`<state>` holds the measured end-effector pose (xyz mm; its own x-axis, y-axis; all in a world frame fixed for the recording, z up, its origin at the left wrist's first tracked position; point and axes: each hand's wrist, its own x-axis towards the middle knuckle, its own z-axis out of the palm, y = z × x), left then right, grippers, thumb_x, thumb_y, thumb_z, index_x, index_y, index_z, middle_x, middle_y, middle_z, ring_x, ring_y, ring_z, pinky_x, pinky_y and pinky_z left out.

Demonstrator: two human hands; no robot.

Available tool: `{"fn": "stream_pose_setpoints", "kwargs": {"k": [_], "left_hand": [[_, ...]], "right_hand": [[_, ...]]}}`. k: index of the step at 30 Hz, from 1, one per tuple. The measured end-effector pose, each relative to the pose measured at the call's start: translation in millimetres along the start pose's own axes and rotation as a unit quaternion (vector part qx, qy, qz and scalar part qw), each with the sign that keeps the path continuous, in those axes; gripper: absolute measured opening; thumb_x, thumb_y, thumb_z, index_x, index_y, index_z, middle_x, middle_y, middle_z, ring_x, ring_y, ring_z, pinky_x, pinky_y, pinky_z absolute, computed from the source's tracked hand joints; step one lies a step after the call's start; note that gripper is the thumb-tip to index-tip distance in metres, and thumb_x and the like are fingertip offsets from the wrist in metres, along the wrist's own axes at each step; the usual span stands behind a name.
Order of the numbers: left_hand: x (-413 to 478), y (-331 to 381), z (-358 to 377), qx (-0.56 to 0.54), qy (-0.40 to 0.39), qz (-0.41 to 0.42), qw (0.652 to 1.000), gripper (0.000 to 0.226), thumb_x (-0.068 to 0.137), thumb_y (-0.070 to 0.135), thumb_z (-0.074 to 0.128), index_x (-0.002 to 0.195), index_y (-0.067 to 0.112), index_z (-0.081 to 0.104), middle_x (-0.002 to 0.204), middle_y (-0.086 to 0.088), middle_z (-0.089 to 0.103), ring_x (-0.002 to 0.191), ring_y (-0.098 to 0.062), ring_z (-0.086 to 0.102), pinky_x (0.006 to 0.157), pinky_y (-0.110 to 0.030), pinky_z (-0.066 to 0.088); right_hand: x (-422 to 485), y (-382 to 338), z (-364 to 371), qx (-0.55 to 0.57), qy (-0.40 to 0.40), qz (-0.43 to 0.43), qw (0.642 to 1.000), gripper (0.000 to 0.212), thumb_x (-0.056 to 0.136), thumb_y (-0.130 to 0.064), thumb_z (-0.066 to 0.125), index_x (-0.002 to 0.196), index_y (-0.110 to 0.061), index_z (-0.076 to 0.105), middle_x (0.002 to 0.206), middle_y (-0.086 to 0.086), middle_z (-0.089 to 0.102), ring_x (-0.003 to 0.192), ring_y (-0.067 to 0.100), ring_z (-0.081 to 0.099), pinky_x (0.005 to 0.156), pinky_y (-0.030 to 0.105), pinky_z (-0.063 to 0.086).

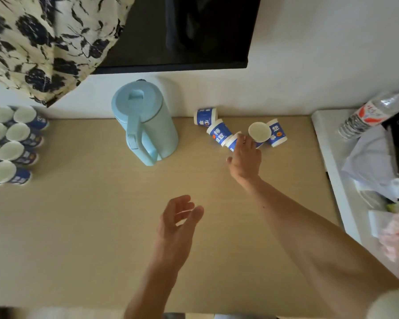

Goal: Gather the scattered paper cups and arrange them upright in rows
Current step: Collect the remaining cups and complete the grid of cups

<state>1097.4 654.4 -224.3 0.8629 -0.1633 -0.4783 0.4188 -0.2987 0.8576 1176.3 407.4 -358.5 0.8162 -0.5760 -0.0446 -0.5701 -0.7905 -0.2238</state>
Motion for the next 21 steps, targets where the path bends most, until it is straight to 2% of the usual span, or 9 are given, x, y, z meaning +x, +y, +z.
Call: {"fn": "stream_pose_setpoints", "kwargs": {"k": [4, 9, 12, 14, 15, 17, 19, 21], "left_hand": [[-1, -3, 2, -0.001, 0.016, -0.008, 1.0, 0.021, 0.088, 0.026, 0.077, 0.105, 0.03, 0.067, 0.107, 0.002, 0.071, 0.099, -0.014, 0.067, 0.081, -0.03, 0.05], [-2, -4, 7, 0.016, 0.018, -0.019, 1.0, 0.023, 0.086, 0.035, 0.076, 0.107, 0.031, 0.067, 0.106, 0.008, 0.072, 0.1, -0.007, 0.068, 0.083, -0.03, 0.053], [0, -3, 15, 0.021, 0.011, -0.025, 0.999, 0.026, 0.085, 0.037, 0.077, 0.108, 0.032, 0.067, 0.105, 0.009, 0.071, 0.098, -0.006, 0.067, 0.084, -0.031, 0.052], [3, -1, 23, 0.028, 0.008, -0.031, 0.999, 0.036, 0.077, 0.045, 0.075, 0.109, 0.032, 0.066, 0.106, 0.009, 0.071, 0.097, -0.005, 0.067, 0.086, -0.033, 0.053], [6, -1, 28, 0.031, 0.008, -0.034, 0.999, 0.038, 0.078, 0.044, 0.078, 0.111, 0.031, 0.066, 0.109, 0.007, 0.071, 0.1, -0.007, 0.067, 0.088, -0.034, 0.054], [11, 2, 38, 0.032, 0.004, -0.04, 0.999, 0.046, 0.08, 0.041, 0.082, 0.12, 0.028, 0.062, 0.115, 0.007, 0.068, 0.106, -0.009, 0.066, 0.091, -0.034, 0.054], [15, 7, 48, 0.04, -0.007, -0.04, 0.998, 0.072, 0.069, 0.052, 0.083, 0.131, 0.027, 0.056, 0.121, 0.011, 0.065, 0.111, -0.007, 0.064, 0.094, -0.035, 0.054], [18, 11, 56, 0.034, -0.02, -0.029, 0.999, 0.081, 0.062, 0.053, 0.081, 0.134, 0.027, 0.054, 0.122, 0.013, 0.066, 0.108, 0.001, 0.066, 0.09, -0.029, 0.055]], "right_hand": [[11, 4, 10, 0.002, 0.01, 0.019, 1.0, 0.074, 0.086, -0.031, 0.075, 0.146, -0.011, 0.037, 0.137, 0.01, 0.051, 0.126, 0.029, 0.052, 0.091, 0.045, 0.047], [9, 15, 17, 0.054, -0.005, 0.048, 0.997, 0.084, 0.085, -0.032, 0.076, 0.152, -0.011, 0.029, 0.143, 0.011, 0.049, 0.129, 0.032, 0.053, 0.094, 0.046, 0.046], [-12, 17, 7, 0.195, 0.008, 0.08, 0.977, 0.089, 0.083, -0.031, 0.077, 0.154, -0.012, 0.028, 0.139, 0.008, 0.056, 0.124, 0.031, 0.058, 0.095, 0.046, 0.048], [-37, 13, -3, 0.332, 0.007, 0.076, 0.94, 0.089, 0.08, -0.03, 0.08, 0.153, -0.014, 0.03, 0.127, 0.004, 0.062, 0.111, 0.026, 0.064, 0.093, 0.047, 0.052], [-52, 10, -11, 0.39, 0.001, 0.073, 0.918, 0.089, 0.079, -0.029, 0.082, 0.151, -0.017, 0.032, 0.12, 0.0, 0.063, 0.104, 0.021, 0.065, 0.09, 0.045, 0.054], [-83, 5, -26, 0.464, -0.022, 0.063, 0.883, 0.091, 0.075, -0.031, 0.085, 0.149, -0.023, 0.033, 0.112, -0.01, 0.064, 0.097, 0.008, 0.066, 0.085, 0.031, 0.057], [-111, 1, -40, 0.506, -0.041, 0.04, 0.861, 0.094, 0.072, -0.033, 0.088, 0.148, -0.028, 0.032, 0.113, -0.016, 0.065, 0.101, 0.001, 0.065, 0.082, 0.013, 0.052], [-134, -2, -53, 0.528, -0.051, 0.014, 0.847, 0.097, 0.07, -0.036, 0.091, 0.148, -0.029, 0.032, 0.114, -0.015, 0.067, 0.109, 0.003, 0.064, 0.086, 0.008, 0.047]]}}
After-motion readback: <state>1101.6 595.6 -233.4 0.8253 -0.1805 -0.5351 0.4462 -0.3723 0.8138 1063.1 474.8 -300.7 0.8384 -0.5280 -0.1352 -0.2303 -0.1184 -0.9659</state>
